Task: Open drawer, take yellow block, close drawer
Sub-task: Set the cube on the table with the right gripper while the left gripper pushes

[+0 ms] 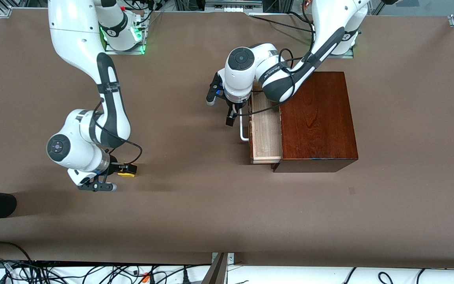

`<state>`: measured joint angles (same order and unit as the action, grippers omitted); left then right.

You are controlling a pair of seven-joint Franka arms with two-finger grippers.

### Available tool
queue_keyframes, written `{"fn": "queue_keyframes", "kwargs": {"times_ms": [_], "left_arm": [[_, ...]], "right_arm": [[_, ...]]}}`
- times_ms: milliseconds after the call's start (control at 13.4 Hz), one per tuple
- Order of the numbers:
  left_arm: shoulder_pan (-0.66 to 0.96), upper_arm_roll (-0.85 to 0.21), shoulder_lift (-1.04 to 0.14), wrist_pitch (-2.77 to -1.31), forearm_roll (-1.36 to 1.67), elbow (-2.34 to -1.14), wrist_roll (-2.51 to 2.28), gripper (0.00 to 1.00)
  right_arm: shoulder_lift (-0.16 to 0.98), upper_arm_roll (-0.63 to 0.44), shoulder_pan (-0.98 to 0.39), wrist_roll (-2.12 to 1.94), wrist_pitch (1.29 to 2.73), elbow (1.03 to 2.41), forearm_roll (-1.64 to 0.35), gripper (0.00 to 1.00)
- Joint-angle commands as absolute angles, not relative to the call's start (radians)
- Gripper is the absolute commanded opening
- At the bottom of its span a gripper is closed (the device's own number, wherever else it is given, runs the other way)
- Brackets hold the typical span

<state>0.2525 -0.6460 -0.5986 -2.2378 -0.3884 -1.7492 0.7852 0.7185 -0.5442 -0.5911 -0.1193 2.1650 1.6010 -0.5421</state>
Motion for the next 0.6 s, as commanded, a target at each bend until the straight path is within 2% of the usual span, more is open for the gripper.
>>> {"fn": "queue_keyframes", "kwargs": {"times_ms": [0,298,522], "left_arm": [[0.249,-0.641,-0.6,-2.205,-0.416,-1.743,0.759,1.0],[0.236,-0.641,-0.584,-2.128,-0.416,-1.733,0.765,1.0],[0.223,-0.641,-0.577,-2.069,-0.417,-1.727,0.772,1.0]], "right_arm": [[0.62,-0.583,-0.591,-0.124,2.033,1.611,-0.552,1.0],[0.554,-0.661,-0.6,-0.118,1.867,1.608,-0.523,1.0],[0.493,-0.679,-0.601,-0.117,1.767,1.583,-0.415,1.0]]}}
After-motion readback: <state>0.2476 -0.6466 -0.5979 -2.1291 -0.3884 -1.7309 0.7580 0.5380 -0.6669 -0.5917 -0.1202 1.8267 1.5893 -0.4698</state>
